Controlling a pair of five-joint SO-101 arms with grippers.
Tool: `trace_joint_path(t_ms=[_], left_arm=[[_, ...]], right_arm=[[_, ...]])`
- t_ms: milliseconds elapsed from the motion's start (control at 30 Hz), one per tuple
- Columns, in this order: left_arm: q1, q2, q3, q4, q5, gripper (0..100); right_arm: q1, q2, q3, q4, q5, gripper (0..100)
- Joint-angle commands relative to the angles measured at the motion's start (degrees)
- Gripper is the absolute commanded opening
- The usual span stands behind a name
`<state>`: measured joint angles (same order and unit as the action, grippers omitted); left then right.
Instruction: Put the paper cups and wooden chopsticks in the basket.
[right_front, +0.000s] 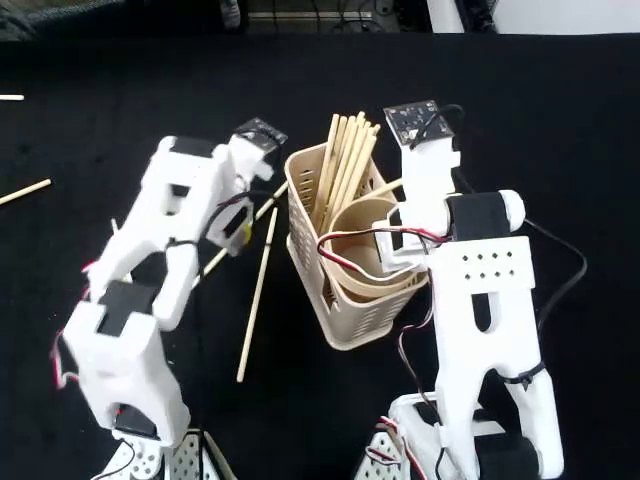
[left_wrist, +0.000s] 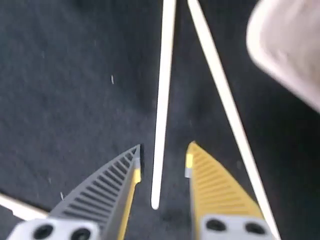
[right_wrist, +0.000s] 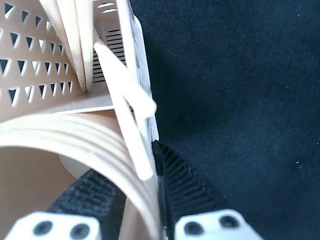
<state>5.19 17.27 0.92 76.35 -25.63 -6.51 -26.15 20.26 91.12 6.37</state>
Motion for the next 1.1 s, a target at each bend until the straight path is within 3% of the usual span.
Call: trace_joint_path(t_ms=[0,300,367,467,533,600,833,1067], left_arm=[[0.75,5.71,-12.79,0.00,6.24,21],[0.57,16.79,-17.01,0.09,6.51,21],[0.22,18.55,-17.36,-0.09,4.48,17],[0.84,18.81,-18.77,0.44,1.85,2],[0.92,18.73,-20.18,2.99,1.49,6],[1.10,18.20,-22.81,5.89,1.41,4],[1.63,11.34,-28.44,17.76,1.41,3],[1.19,-6.42,-28.18,24.26,1.76,3]], right_arm=[[-2.37,1.63,2.33,-0.97,-0.18,1.1],[-2.37,1.63,2.33,-0.88,-0.09,1.1],[-2.37,1.63,2.33,-0.88,-0.09,1.1],[-2.29,1.63,2.33,-0.88,-0.09,1.1],[-2.29,1.63,2.33,-0.79,-0.09,1.1],[-2.20,1.54,2.33,-0.53,-0.09,1.1],[-2.20,1.36,2.42,-0.53,-0.44,1.1],[-2.11,1.36,2.42,-0.53,-0.44,1.1]])
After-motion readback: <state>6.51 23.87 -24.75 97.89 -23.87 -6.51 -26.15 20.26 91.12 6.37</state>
